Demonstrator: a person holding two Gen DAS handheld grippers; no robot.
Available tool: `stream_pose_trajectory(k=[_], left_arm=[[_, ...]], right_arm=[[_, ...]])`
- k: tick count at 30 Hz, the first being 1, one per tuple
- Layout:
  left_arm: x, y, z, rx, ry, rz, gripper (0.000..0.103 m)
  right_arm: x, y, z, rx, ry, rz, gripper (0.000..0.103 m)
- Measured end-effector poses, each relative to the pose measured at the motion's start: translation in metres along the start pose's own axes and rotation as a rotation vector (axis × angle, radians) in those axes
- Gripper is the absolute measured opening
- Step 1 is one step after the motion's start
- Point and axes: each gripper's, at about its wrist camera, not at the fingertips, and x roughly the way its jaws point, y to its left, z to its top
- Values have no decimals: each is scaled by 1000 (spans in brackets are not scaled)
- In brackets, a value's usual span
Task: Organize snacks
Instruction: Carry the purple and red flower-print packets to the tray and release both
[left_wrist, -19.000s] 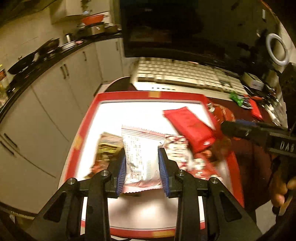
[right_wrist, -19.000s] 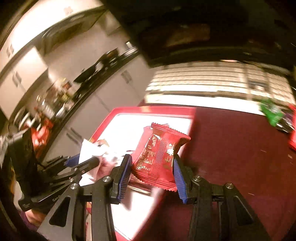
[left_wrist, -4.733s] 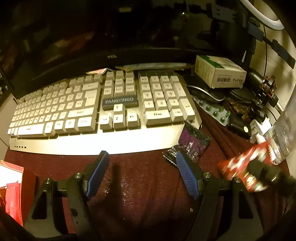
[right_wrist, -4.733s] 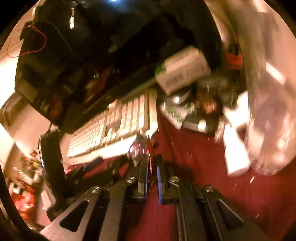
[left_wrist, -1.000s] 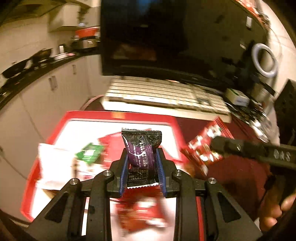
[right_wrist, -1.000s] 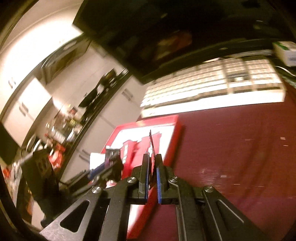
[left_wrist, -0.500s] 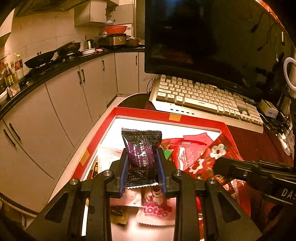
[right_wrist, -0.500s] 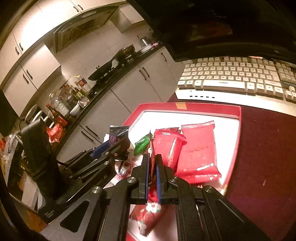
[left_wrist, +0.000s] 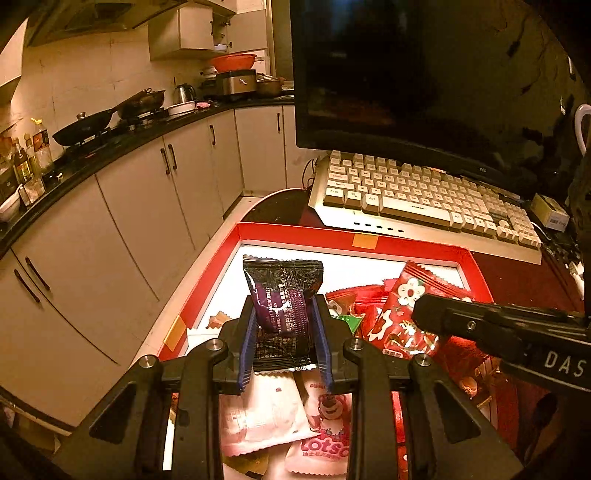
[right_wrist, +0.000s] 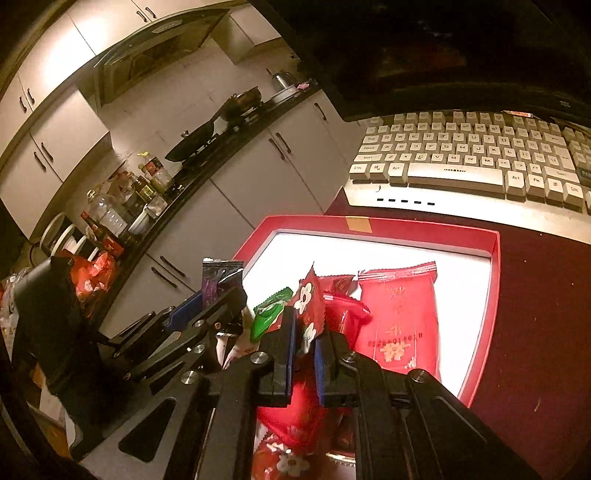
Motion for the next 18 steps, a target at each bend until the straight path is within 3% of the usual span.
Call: stream_pose_trajectory(k=[12, 18], left_arm=[[4, 1, 3, 21, 15, 51, 26], [5, -4, 1, 64, 18, 117, 27]], right_arm=[[15, -4, 11, 12, 9, -22, 11], [16, -6, 9, 10, 4, -34, 13]])
